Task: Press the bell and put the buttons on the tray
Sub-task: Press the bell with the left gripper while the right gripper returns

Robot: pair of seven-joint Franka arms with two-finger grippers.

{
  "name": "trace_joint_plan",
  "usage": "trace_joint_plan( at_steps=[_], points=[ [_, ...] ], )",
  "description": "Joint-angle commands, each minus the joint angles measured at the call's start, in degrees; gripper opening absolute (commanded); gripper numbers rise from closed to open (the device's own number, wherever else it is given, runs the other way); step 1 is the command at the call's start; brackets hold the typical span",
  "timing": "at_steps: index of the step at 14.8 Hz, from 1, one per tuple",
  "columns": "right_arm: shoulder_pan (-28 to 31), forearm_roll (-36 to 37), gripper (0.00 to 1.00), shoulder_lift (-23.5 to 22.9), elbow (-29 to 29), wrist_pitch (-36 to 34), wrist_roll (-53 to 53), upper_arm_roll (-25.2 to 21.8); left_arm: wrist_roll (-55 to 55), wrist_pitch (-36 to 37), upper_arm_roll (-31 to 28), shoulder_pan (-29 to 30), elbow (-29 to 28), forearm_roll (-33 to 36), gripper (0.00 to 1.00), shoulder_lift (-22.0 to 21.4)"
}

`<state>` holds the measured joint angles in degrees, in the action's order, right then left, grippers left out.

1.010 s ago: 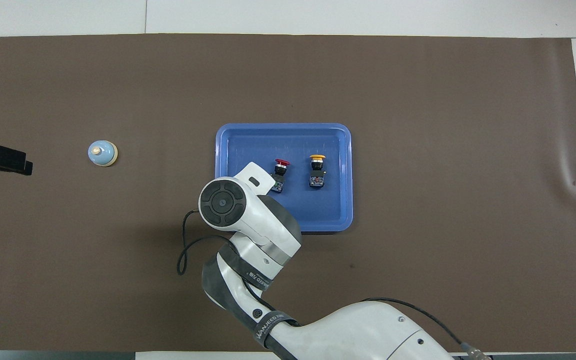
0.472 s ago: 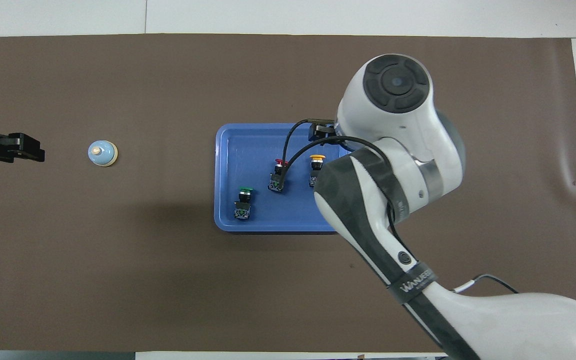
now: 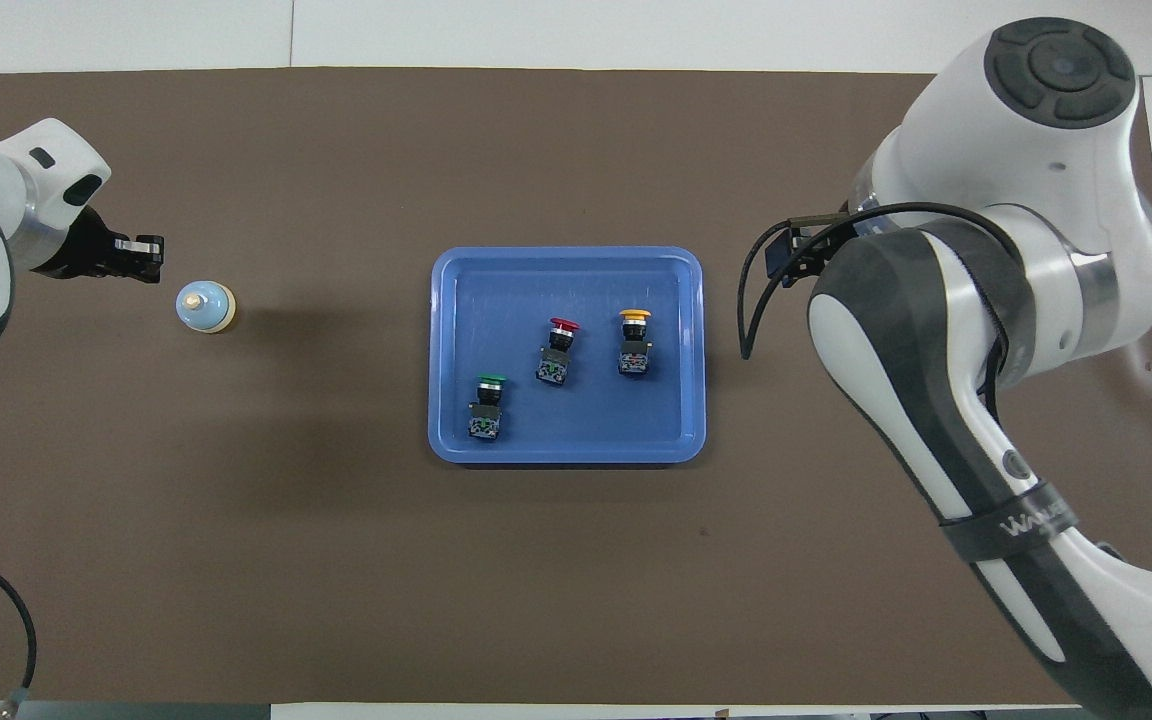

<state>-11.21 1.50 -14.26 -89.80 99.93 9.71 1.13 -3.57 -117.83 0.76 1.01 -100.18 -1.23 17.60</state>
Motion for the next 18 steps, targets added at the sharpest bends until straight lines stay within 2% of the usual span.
trace_joint_plan(
  at_steps=[1, 5, 8, 10, 14, 18],
  points=[
    [3.1, -0.7, 1.00, 3.0, -0.8, -2.9, -5.7, 0.9, 0.8, -1.7, -0.3, -0.6, -0.3, 0.0, 0.00, 0.8],
    [7.6, -0.8, 1.00, 7.7, -1.2, -8.1, -9.0, 1.3, 1.0, -2.7, -0.3, -0.5, -2.5, 0.0, 0.00, 0.8],
    [11.8, -3.0, 1.00, 14.5, -1.4, -15.7, -11.5, 1.7, 1.1, -2.9, -0.3, -0.6, -3.4, 0.0, 0.00, 0.7],
    [12.8, -2.9, 1.00, 15.9, -1.3, -17.9, -11.6, 1.8, 1.1, -2.8, -0.4, -0.6, -3.4, 0.0, 0.00, 0.7],
    [13.8, -2.1, 1.00, 15.9, -1.3, -17.0, -11.6, 2.2, 1.1, -3.2, -0.4, -0.6, -4.1, 0.0, 0.00, 0.5],
    [13.8, -1.8, 1.00, 16.4, -3.4, -12.4, -11.6, 2.2, 1.1, -5.0, -0.4, -0.6, -6.2, 0.0, 0.00, 0.0]
  ],
)
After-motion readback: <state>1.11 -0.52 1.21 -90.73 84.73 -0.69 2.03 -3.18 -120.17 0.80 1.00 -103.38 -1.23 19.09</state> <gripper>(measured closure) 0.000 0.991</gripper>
